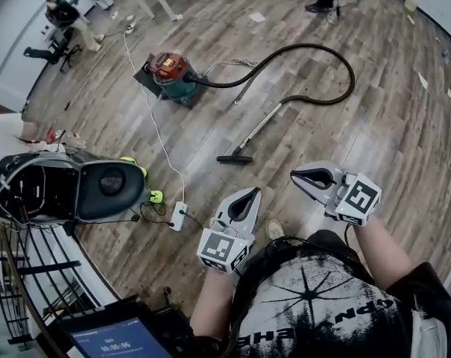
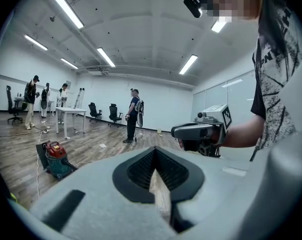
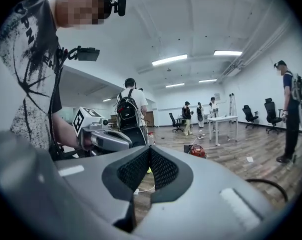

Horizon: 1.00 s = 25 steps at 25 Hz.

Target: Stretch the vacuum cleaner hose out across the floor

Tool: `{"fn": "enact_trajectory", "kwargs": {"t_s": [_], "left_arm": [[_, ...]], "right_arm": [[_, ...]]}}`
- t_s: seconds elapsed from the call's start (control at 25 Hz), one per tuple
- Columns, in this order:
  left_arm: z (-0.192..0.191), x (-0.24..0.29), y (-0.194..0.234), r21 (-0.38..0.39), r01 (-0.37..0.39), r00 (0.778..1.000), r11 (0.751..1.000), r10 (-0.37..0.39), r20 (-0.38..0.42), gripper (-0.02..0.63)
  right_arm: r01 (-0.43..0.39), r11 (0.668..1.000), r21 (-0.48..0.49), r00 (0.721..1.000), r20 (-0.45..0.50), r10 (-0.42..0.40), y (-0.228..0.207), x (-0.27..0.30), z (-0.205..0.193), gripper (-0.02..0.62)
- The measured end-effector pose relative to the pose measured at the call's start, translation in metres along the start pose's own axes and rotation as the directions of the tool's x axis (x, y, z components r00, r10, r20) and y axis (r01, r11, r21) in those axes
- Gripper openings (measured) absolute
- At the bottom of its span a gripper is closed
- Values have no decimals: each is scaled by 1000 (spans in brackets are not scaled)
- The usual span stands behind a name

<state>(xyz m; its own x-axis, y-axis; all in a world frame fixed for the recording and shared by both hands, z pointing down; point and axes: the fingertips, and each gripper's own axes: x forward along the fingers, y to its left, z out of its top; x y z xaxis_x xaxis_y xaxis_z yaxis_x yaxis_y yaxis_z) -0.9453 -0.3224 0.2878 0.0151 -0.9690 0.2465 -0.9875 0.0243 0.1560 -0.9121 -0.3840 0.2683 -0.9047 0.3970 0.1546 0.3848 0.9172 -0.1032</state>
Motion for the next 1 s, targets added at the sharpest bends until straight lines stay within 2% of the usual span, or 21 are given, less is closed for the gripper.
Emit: {"fn": "enact_trajectory", "kwargs": {"t_s": [0.24, 0.4, 0.52, 0.76, 1.0], "left_arm": [[-3, 28, 47, 1, 46, 999, 999, -45, -25, 0], [-1, 54, 67, -29, 79, 996, 996, -80, -27, 0], [4, 77, 89, -42, 77, 996, 996, -78, -36, 0], [15, 141, 139, -39, 32, 996, 999, -35, -78, 0], [52, 227, 210, -71, -16, 993, 997, 7, -122, 0]], "right_arm": [[62, 998, 17, 998, -18, -62, -39, 25, -5, 6], [92, 995, 23, 995, -29, -91, -69, 31, -7, 6], [104, 994, 33, 994, -39, -102, -99, 36, -7, 6], [54, 997, 51, 997, -65, -50, -177, 52, -9, 6], [-26, 997, 76, 994, -108, 34, -292, 90, 17, 6]]}}
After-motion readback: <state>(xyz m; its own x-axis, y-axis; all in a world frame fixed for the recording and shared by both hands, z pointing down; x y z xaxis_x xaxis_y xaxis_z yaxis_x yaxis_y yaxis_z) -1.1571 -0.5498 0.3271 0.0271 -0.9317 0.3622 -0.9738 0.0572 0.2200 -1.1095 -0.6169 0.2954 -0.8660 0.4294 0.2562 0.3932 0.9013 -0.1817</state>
